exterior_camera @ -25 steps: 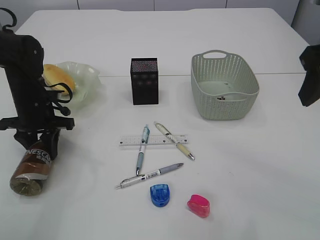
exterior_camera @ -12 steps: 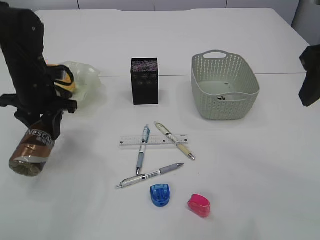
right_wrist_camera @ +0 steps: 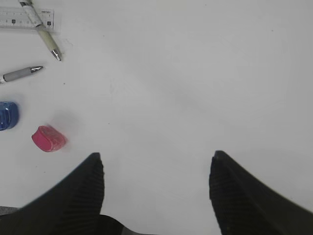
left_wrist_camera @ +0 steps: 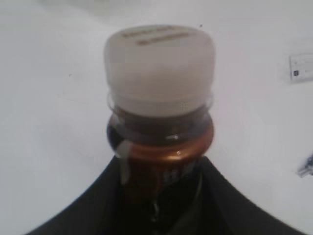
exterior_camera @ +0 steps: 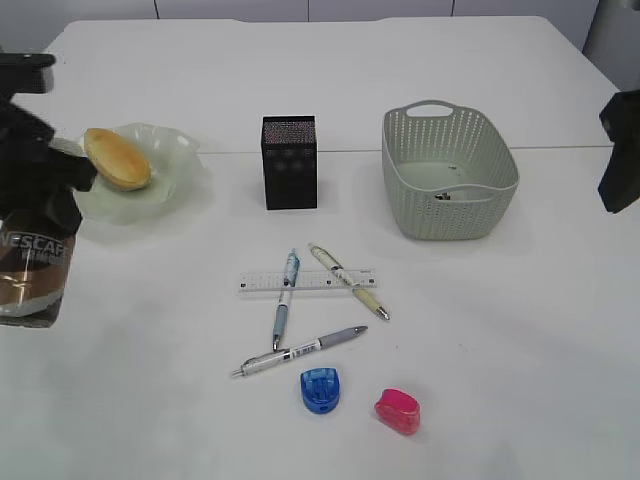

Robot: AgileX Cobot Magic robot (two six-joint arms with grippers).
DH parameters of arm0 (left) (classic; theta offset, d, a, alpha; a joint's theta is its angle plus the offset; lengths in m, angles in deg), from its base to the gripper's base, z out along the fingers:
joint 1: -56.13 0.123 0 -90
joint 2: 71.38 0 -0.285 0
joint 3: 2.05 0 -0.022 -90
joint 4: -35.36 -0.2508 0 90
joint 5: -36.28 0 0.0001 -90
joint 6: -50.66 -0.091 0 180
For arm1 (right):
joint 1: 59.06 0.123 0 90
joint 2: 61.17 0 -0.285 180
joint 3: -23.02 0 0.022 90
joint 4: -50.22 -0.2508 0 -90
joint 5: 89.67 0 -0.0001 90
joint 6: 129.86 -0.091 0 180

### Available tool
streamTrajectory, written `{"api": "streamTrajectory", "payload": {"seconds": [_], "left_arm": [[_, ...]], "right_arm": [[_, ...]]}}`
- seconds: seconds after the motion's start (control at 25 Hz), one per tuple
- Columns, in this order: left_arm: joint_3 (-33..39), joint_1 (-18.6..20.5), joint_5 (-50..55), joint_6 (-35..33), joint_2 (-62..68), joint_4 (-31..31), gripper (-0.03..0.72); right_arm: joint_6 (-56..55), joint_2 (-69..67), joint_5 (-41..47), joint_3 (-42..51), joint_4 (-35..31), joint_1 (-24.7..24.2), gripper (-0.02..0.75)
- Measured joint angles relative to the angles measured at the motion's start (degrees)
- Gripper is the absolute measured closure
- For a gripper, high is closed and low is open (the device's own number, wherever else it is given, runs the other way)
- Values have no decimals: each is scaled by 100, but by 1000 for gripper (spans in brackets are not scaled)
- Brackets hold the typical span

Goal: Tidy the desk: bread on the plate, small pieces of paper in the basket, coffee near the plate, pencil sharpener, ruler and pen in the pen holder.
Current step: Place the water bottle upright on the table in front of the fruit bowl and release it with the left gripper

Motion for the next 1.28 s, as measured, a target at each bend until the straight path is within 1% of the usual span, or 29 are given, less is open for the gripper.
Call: {"api": "streamTrajectory", "payload": {"seconds": [0.16, 0.24, 0.4, 0.48, 0.56, 0.64, 0.76, 0.92, 1.08, 1.28], "left_arm": [[1616, 0, -1996, 9, -1148, -43, 416], [2384, 0, -3241, 9, -1488, -77, 416], [3548, 0, -5645, 9, -1677, -89, 416], [3946, 0, -6460, 9, -1599, -99, 416], [4189, 0, -7163, -39, -1406, -99, 416], [4327, 0, -7827, -232, -1136, -67, 416], [4337, 0, -8644, -481, -690, 16, 416], [4337, 0, -9546, -566, -330, 74, 416], [4337, 0, -10170, -575, -188, 200, 416], [4337, 0, -10615, -588, 115, 911, 416]], "right_arm": [[0, 0, 0, 0, 4, 0, 242], [0, 0, 0, 0, 4, 0, 242], [0, 0, 0, 0, 4, 0, 242], [0, 0, 0, 0, 4, 0, 242], [0, 0, 0, 0, 4, 0, 242], [0, 0, 0, 0, 4, 0, 242], [0, 0, 0, 0, 4, 0, 243], [0, 0, 0, 0, 26, 0, 243], [4, 0, 0, 0, 164, 0, 243], [4, 0, 0, 0, 282, 0, 243]]}}
